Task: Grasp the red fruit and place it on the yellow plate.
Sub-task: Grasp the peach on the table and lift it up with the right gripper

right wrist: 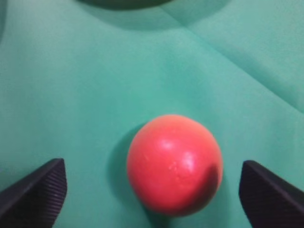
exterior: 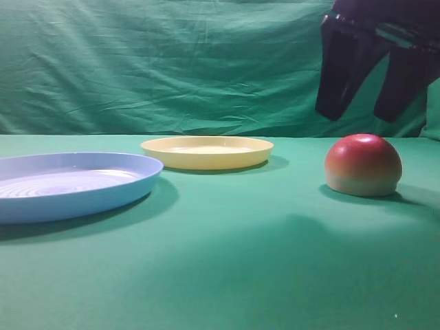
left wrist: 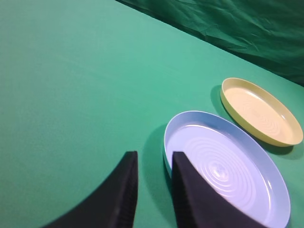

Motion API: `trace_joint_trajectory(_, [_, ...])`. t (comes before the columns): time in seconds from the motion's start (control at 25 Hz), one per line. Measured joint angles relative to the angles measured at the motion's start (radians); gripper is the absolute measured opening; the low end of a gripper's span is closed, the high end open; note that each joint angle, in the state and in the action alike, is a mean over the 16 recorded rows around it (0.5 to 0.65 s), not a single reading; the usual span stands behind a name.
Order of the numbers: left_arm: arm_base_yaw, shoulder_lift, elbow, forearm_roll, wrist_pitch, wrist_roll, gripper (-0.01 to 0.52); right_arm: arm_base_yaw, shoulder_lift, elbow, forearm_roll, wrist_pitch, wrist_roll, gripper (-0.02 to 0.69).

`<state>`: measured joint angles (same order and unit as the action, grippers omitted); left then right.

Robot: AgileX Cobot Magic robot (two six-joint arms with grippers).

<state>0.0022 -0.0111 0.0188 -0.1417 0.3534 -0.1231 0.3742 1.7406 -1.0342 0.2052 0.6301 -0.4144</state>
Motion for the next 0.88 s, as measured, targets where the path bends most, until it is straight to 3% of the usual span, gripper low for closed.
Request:
trace_joint_trajectory(0.48, [0.0,0.0,0.0,0.0,0.0,0.0,0.157,0.027,0.059,-0.103,-0.026,-0.038,0.001,0.255])
trace_joint_trajectory(0.68, [0.0,0.0,0.0,0.0,0.0,0.0,0.157,0.077,0.091,-0.241,-0.026,-0.051,0.001,0.186])
trace_joint_trajectory(0.88, [0.0,0.0,0.0,0.0,0.0,0.0,0.157,0.131,0.17,-0.421,-0.025,-0.067,0.001,0.177])
